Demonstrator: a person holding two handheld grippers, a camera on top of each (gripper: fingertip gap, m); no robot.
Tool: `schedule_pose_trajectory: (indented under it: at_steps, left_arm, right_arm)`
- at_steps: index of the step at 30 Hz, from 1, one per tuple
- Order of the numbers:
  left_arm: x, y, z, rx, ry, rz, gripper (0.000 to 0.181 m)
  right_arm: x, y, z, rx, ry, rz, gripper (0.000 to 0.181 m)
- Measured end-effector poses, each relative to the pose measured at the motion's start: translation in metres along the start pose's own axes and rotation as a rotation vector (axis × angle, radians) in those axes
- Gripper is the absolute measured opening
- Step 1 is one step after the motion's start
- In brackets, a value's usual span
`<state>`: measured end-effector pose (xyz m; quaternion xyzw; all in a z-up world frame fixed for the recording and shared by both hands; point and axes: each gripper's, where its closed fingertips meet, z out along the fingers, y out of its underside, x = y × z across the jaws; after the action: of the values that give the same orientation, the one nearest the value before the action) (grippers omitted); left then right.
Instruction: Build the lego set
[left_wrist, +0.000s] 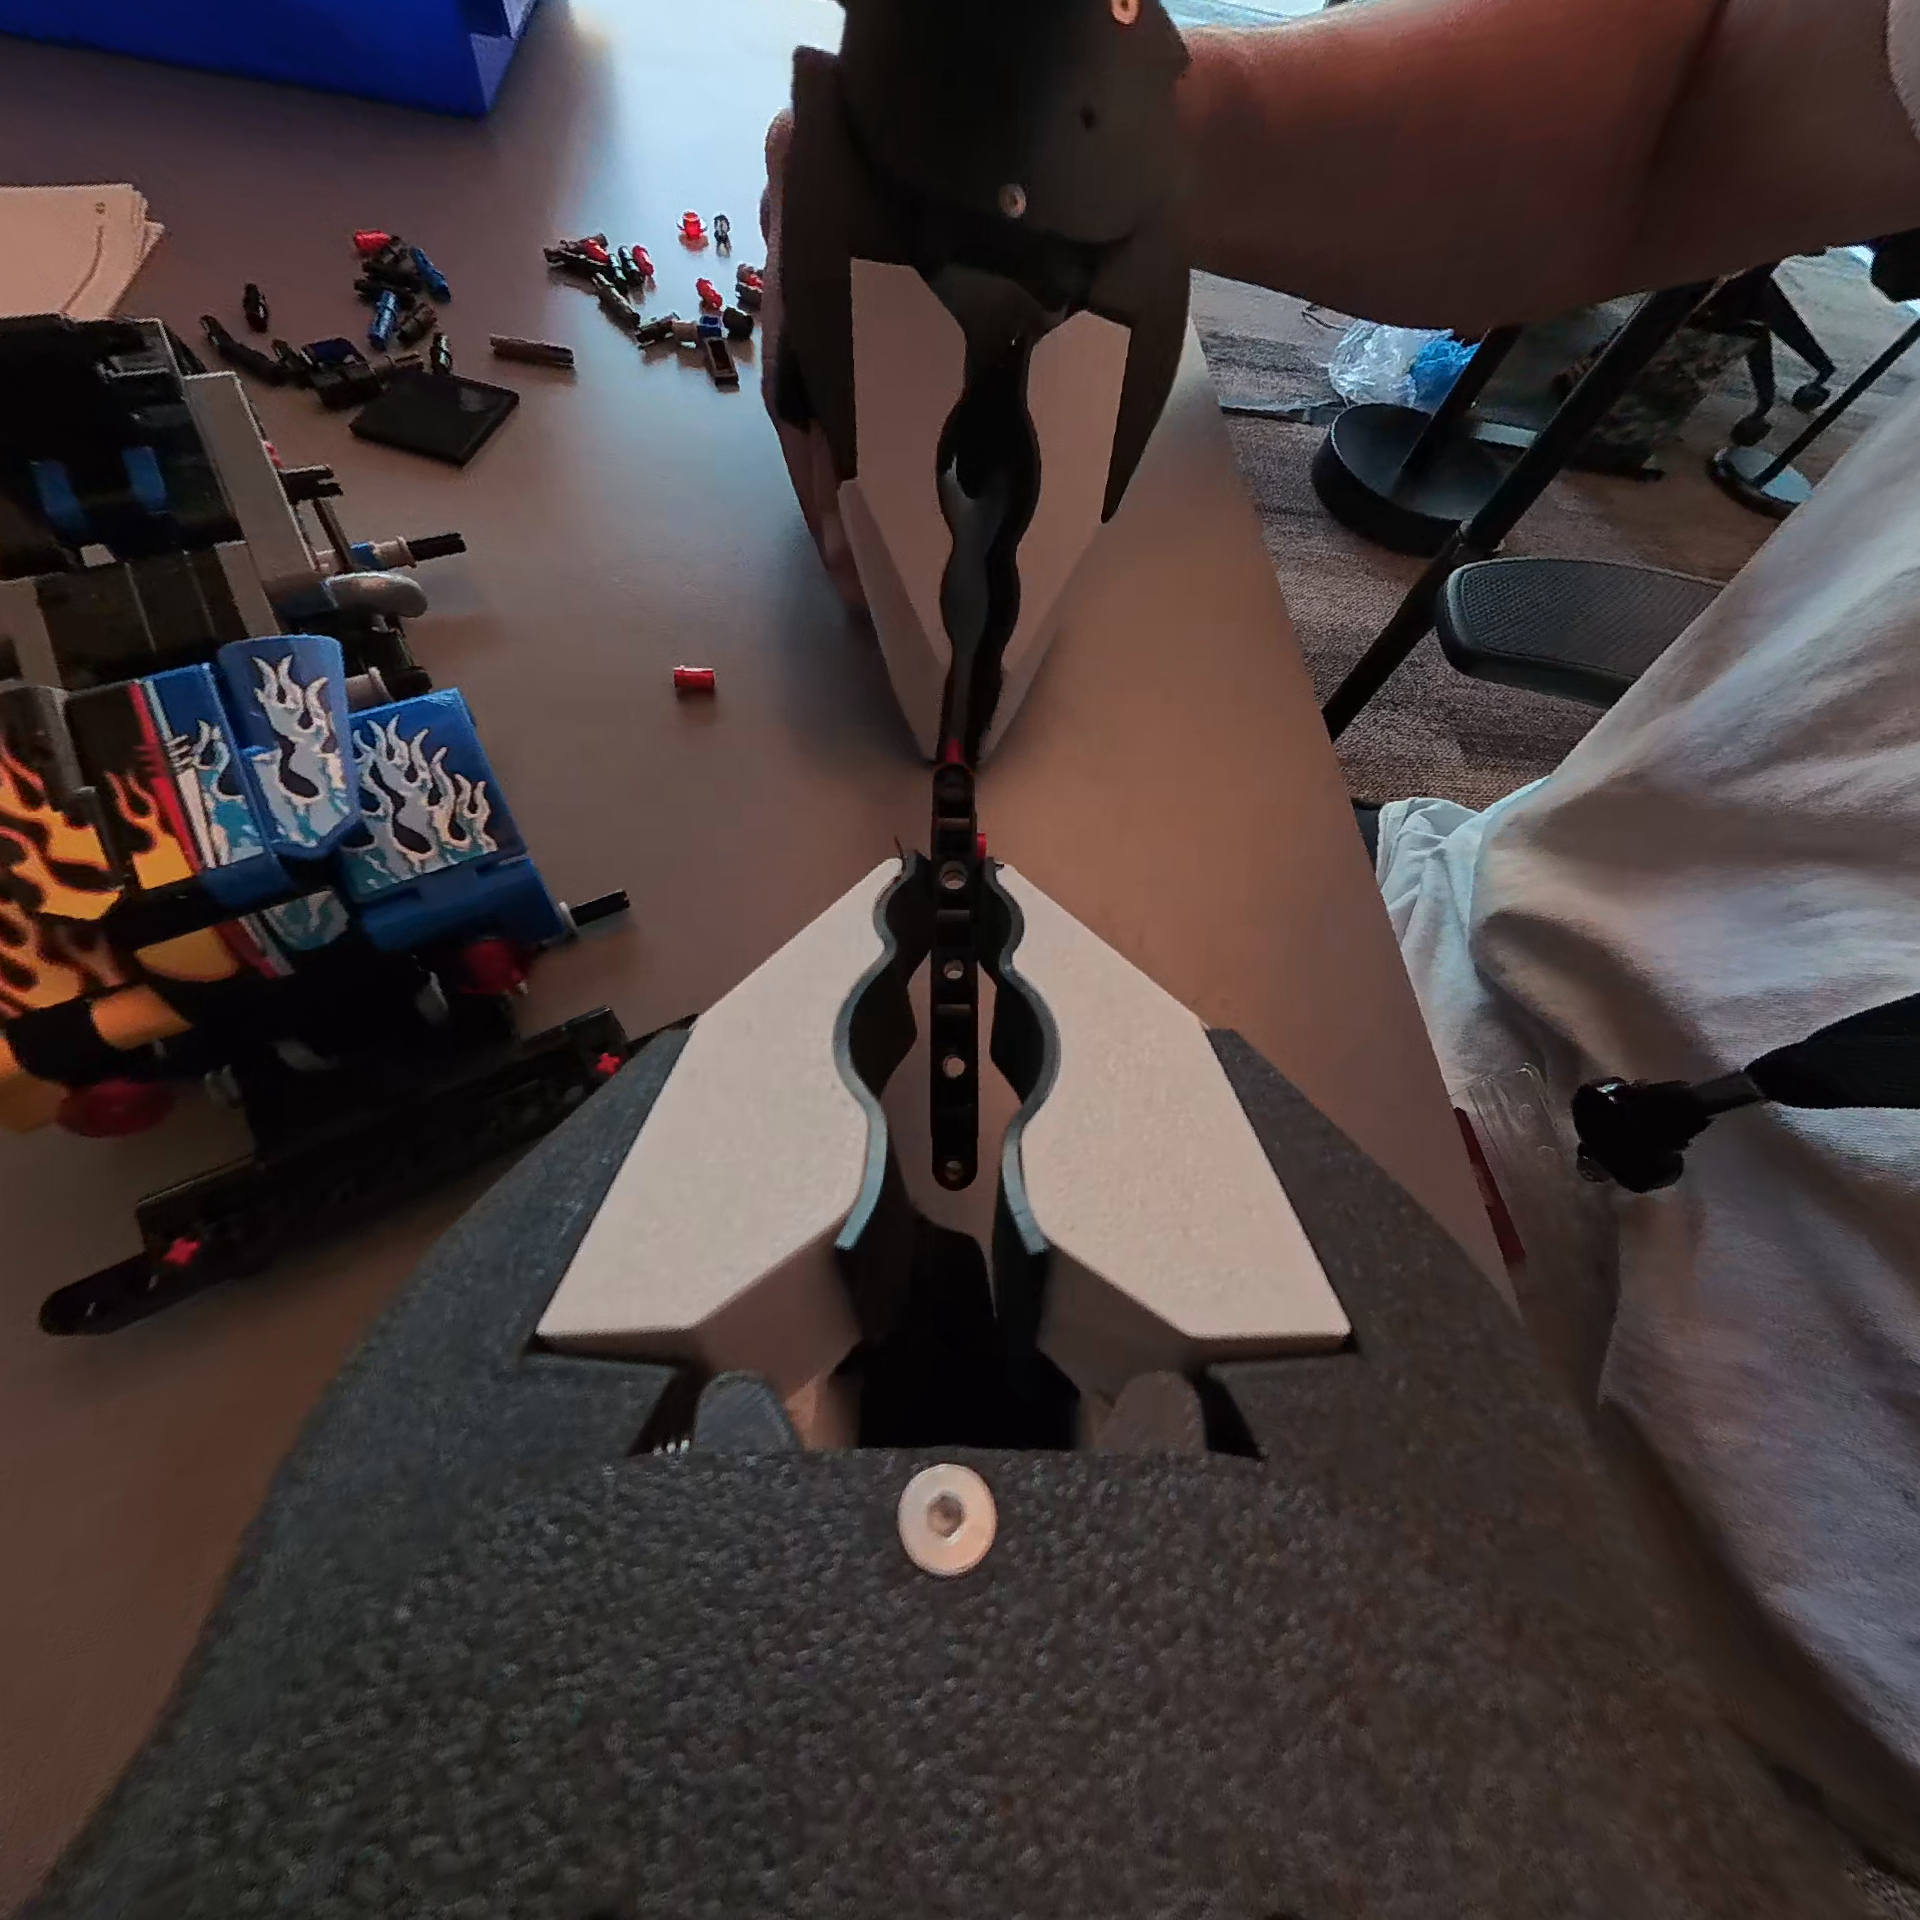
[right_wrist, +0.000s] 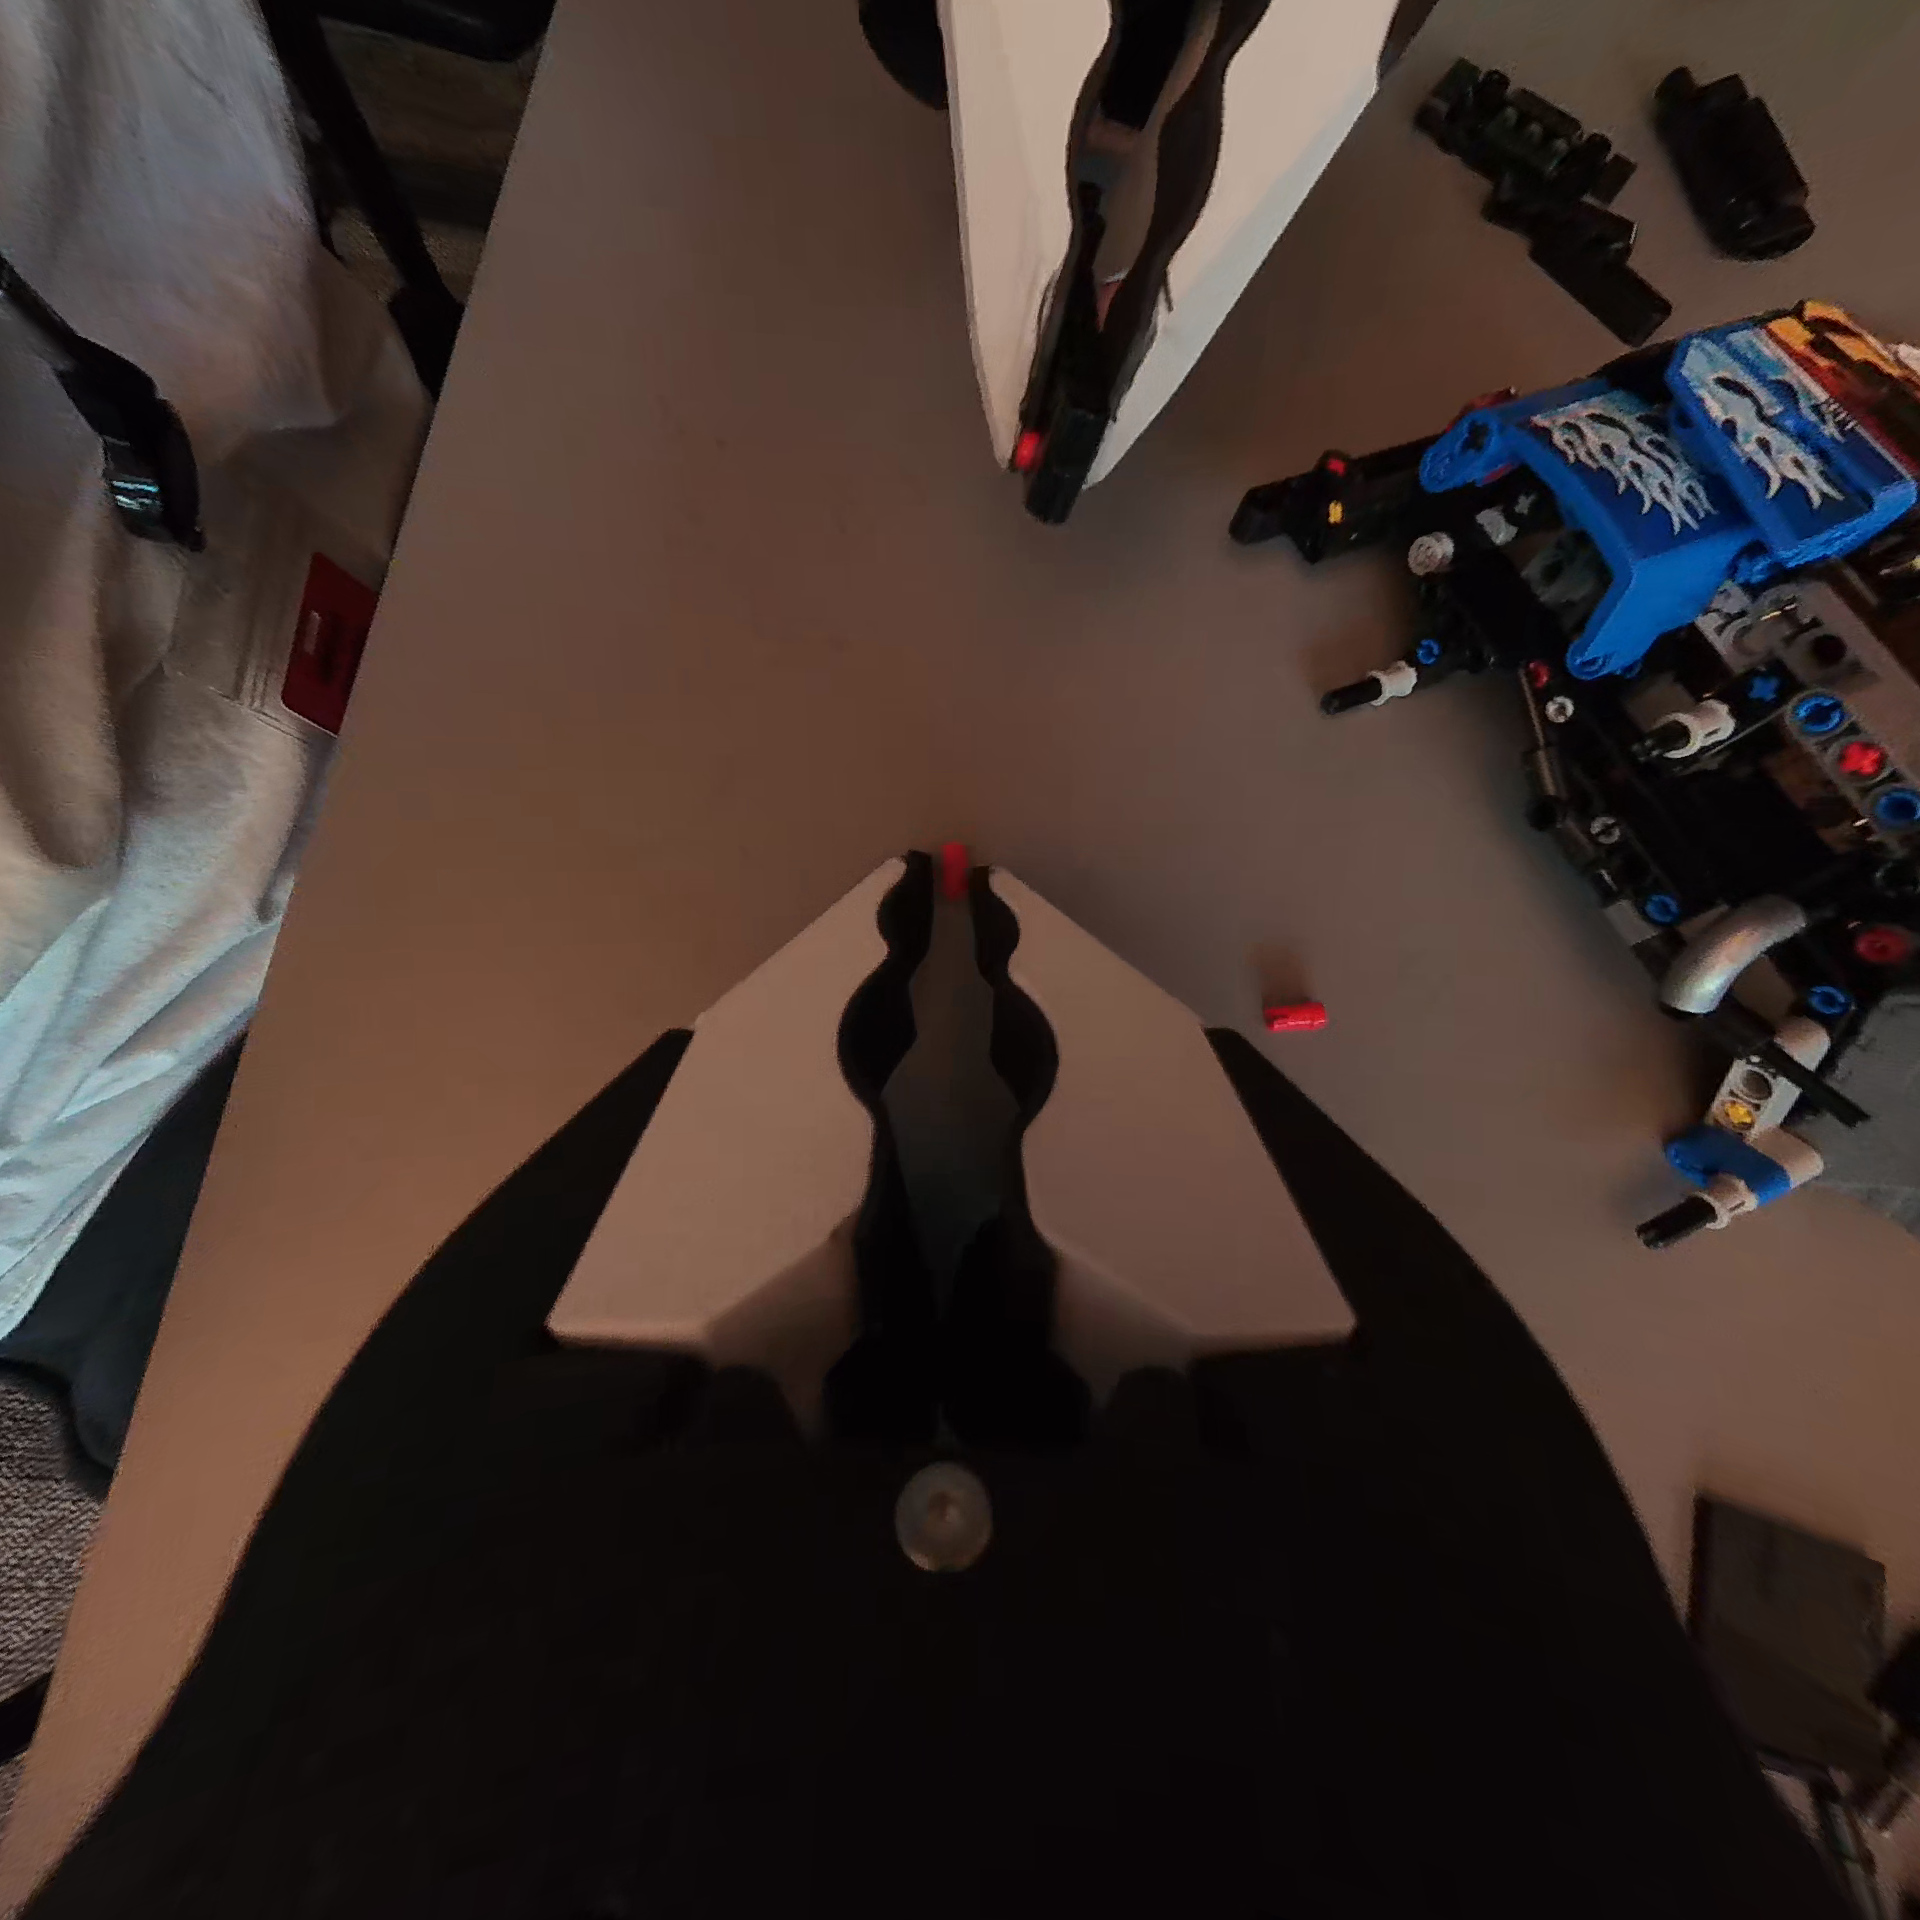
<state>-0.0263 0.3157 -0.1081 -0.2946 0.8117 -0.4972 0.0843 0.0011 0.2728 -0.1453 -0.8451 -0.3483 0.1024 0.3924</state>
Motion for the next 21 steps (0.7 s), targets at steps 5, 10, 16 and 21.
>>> schedule_pose_trajectory:
  at_steps: [5,10,16,21]
  left_arm:
    - [-0.006,-0.003,-0.002,0.018,-0.039,-0.011,0.007]
    - [-0.024,-0.007,-0.005,0.043,-0.211,0.059,0.006]
    - [-0.016,-0.013,-0.001,0.059,-0.300,0.172,0.006]
    - [-0.014,-0.012,0.001,0.045,-0.340,0.200,0.006]
  right_arm:
    - [-0.001,-0.002,0.002,-0.024,0.022,-0.003,0.004]
    - [0.014,-0.037,-0.007,0.068,0.201,0.209,0.003]
    - [0.018,-0.080,-0.003,0.412,0.368,0.710,0.003]
    - [0.019,-0.075,0.000,0.514,0.400,0.884,0.003]
